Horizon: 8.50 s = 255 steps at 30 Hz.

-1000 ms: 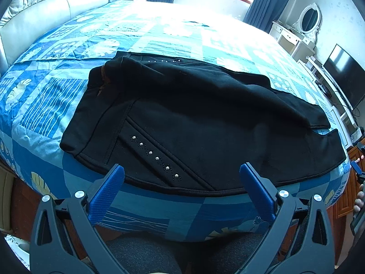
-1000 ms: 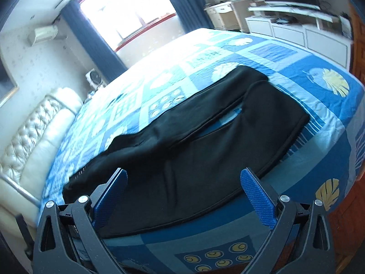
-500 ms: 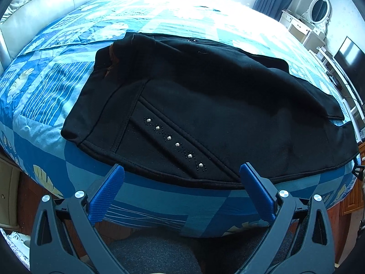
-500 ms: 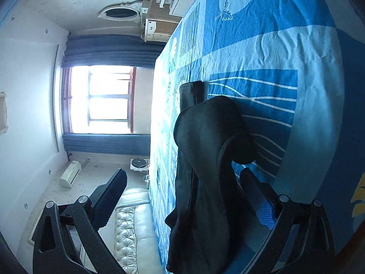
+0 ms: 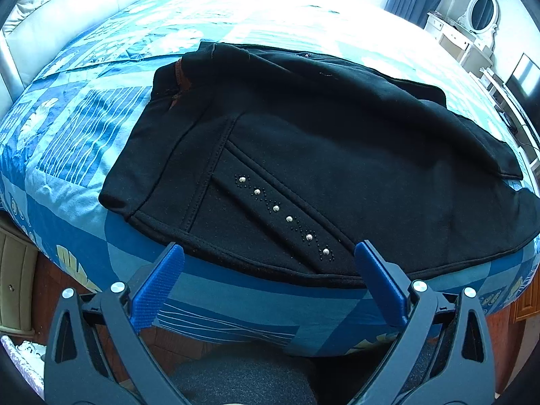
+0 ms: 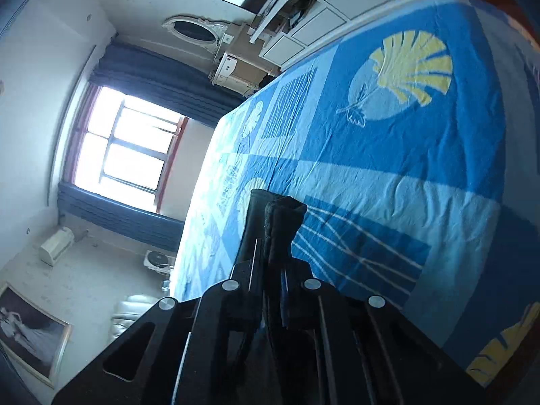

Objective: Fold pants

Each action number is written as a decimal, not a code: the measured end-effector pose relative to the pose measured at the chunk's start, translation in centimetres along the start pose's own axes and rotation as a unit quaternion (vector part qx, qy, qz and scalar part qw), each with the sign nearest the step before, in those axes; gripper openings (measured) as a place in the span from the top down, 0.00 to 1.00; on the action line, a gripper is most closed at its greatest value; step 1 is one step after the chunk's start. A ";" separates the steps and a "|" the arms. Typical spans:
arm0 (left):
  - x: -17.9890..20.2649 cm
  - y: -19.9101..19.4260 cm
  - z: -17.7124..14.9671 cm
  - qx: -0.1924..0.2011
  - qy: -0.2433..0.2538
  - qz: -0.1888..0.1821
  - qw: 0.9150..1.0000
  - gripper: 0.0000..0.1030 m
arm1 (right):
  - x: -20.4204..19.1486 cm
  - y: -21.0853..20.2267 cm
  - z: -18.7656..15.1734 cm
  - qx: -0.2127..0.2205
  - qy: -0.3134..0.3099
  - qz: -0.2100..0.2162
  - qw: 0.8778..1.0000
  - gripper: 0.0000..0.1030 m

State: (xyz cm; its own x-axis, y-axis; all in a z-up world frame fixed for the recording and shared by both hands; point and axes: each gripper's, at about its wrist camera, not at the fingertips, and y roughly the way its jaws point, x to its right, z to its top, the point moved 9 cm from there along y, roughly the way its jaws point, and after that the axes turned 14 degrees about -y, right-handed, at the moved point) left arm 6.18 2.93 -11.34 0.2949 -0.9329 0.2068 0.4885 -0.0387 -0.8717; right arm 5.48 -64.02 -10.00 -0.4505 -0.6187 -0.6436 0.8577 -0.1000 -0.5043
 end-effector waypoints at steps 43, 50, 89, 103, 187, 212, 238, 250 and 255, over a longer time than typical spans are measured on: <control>-4.5 0.8 16.1 0.010 0.082 -0.068 0.994 0.02 | -29.5 5.7 -20.4 -0.171 -0.535 0.094 0.822 0.21; -6.3 8.2 24.2 -0.080 -0.009 -0.181 0.980 0.02 | -34.7 8.8 -25.2 -0.190 -0.575 0.110 0.788 0.21; -1.1 12.2 28.0 -0.140 0.028 -0.264 0.954 0.92 | -40.3 19.3 -30.4 -0.311 -0.658 0.143 0.670 0.88; -3.2 0.6 21.6 -0.086 0.043 -0.314 0.945 0.92 | -37.9 4.0 -31.1 -0.192 -0.684 0.150 0.687 0.91; -15.6 -0.4 2.8 -0.088 -0.136 -0.165 0.973 0.70 | -20.7 -3.9 -37.2 -0.334 -0.152 0.146 0.919 0.76; -6.7 4.0 8.3 0.006 -0.088 -0.050 0.995 0.05 | -1.2 11.9 -2.8 -0.092 0.047 0.001 0.995 0.46; -6.4 4.0 7.7 0.005 -0.056 -0.028 0.998 0.03 | 9.2 -1.6 -5.5 -0.076 0.032 -0.076 0.994 0.94; -6.4 4.1 7.7 0.007 -0.049 -0.028 0.998 0.03 | 5.5 -3.0 1.1 -0.072 -0.143 -0.135 0.978 0.65; -6.4 4.1 7.6 0.009 -0.045 -0.019 0.999 0.02 | 2.2 3.3 2.5 -0.131 -0.244 -0.114 0.954 0.49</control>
State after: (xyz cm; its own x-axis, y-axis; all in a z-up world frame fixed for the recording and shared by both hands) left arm 12.58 11.46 -12.85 0.3485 -0.8950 0.2785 0.5151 -0.0654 -0.8546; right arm 7.90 -67.69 -11.64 -0.3934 -0.9000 -0.1876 0.6312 -0.1160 -0.7669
